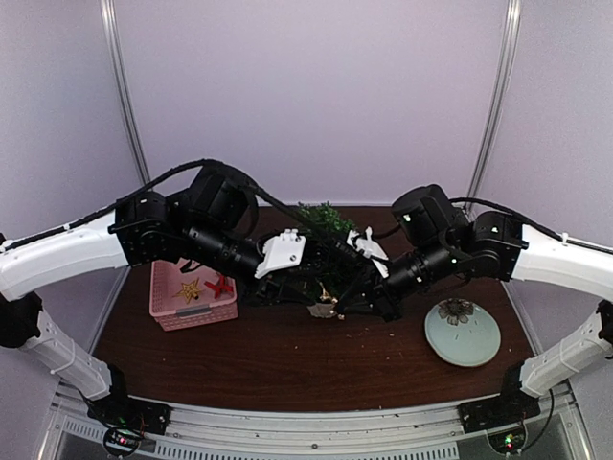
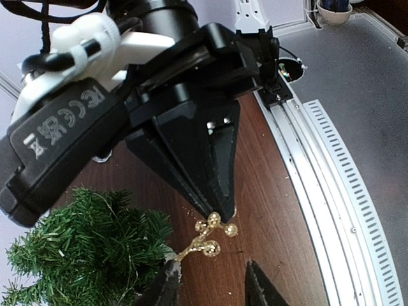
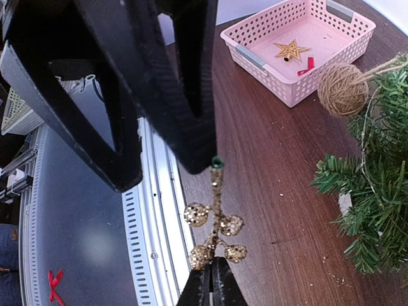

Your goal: Decorate the small christmas tree

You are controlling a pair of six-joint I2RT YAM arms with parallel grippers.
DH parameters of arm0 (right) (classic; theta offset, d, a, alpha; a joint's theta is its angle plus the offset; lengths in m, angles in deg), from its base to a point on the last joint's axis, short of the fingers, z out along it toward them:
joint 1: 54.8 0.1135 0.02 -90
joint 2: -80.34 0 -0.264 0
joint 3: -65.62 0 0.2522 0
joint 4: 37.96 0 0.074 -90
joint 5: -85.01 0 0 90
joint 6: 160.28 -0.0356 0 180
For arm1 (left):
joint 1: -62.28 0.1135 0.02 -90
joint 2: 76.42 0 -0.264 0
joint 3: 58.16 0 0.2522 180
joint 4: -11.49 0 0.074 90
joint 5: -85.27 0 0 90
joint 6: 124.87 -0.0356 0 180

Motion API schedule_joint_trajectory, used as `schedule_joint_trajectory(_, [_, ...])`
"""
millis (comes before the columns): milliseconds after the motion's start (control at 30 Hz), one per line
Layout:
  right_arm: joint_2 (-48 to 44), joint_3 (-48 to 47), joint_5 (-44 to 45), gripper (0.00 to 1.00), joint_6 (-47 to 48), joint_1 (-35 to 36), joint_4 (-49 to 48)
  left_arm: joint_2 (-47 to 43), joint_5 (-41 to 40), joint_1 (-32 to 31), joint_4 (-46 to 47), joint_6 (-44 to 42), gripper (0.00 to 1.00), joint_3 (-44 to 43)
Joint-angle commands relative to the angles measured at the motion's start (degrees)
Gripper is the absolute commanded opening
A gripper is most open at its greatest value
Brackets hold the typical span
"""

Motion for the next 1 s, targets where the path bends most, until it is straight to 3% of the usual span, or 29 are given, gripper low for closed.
schedule_joint_trajectory(0, [0.8, -2.1, -1.7, 0.00, 0.8, 0.6, 0.9, 0.4, -2.7, -0.3, 0.6, -2.6, 0.36, -1.7])
schedule_joint_trajectory(333, [1.8, -2.5, -2.6, 0.00, 0.8, 0.9, 1.2, -0.4, -2.9, -0.2, 1.8, -3.2, 0.33, -0.8])
schedule_joint_trajectory(633, [3.4, -4.4, -3.8, 0.00, 3.6, 0.9, 2.7, 1.7, 0.1, -0.3, -1.0, -4.1, 0.12, -2.5])
schedule_joint_trajectory(967, [3.0, -4.4, -3.9, 0.00, 4.5, 0.9, 2.4, 2.0, 0.2, -0.3, -3.3, -3.6, 0.11, -2.5])
